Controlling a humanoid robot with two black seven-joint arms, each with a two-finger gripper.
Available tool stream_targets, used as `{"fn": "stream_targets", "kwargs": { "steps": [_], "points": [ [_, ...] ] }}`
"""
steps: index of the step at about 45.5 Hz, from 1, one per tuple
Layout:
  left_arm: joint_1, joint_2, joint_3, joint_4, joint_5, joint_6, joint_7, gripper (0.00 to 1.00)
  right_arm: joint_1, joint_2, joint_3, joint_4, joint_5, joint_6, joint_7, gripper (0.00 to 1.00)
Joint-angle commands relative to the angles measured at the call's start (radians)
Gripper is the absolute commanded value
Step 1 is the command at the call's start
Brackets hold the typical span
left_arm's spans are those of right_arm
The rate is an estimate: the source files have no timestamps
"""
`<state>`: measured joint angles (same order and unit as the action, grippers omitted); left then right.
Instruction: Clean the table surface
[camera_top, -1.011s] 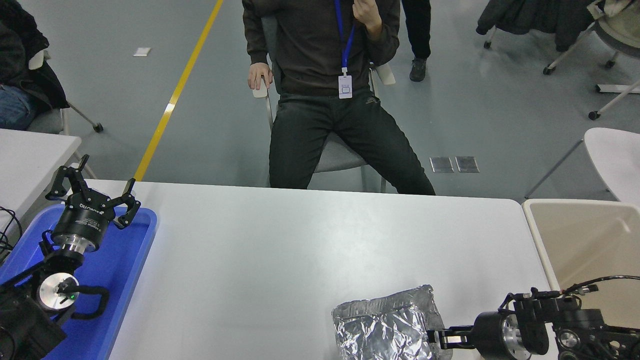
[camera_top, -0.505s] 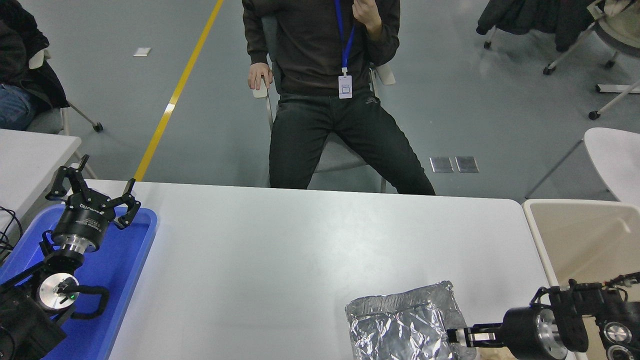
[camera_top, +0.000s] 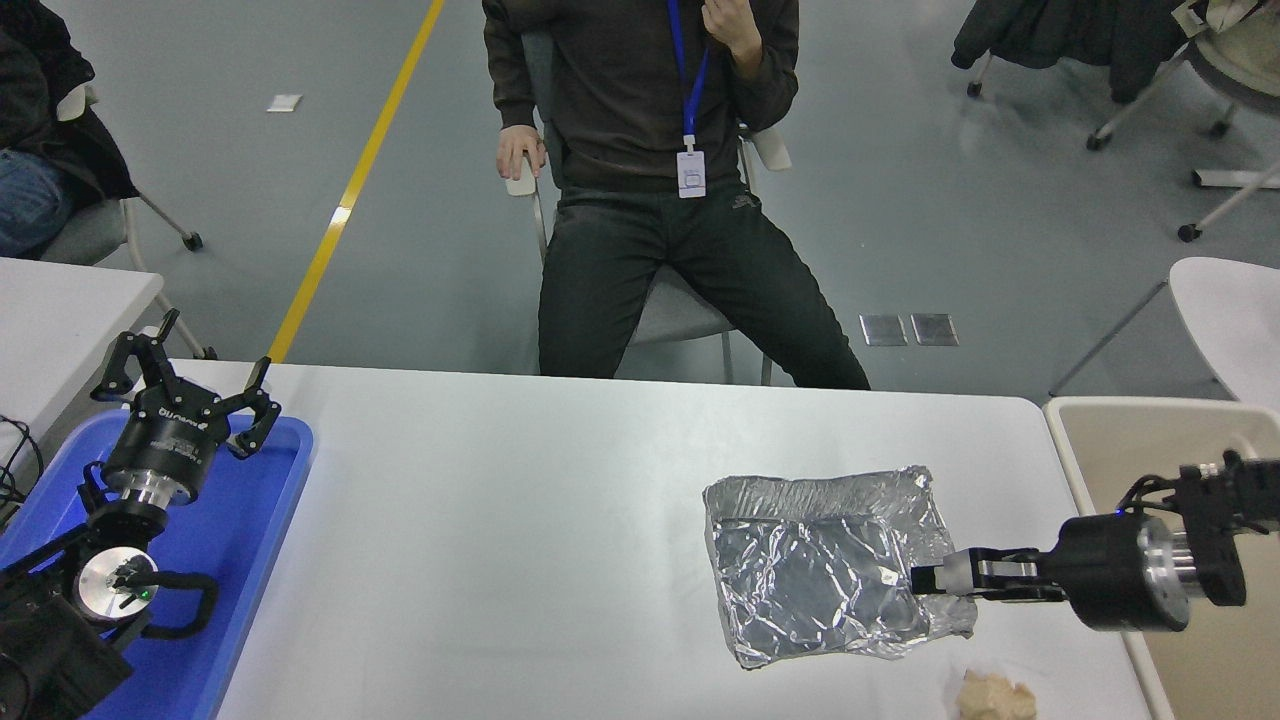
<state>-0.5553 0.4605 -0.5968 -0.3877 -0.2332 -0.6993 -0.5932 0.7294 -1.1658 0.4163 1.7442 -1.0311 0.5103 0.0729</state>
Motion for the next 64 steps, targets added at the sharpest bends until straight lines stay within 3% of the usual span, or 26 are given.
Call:
{"fn": "stream_targets", "kwargs": {
  "steps": [1, 19, 51, 64],
  "points": [
    [0.000, 0.000, 0.000, 0.000, 0.000, 0.000, 0.000, 1.00, 0.008, -0.078, 0.098, 0.001, 0.077, 0.082, 0.004, 0.00],
    [0.000, 0.000, 0.000, 0.001, 0.000, 0.000, 0.001, 1.00, 0.005, -0.163, 0.164, -0.063, 0.083, 0.071, 0.010, 0.00],
    [0.000, 0.000, 0.000, 0.001, 0.000, 0.000, 0.001, 1.00, -0.004, -0.166, 0.187, -0.638, 0.276, 0.060, 0.064, 0.00],
    [0.000, 0.000, 0.000, 0.000, 0.000, 0.000, 0.000, 1.00, -0.070, -0.155, 0.168, -0.778, 0.399, 0.048, 0.064, 0.00]
  ]
}}
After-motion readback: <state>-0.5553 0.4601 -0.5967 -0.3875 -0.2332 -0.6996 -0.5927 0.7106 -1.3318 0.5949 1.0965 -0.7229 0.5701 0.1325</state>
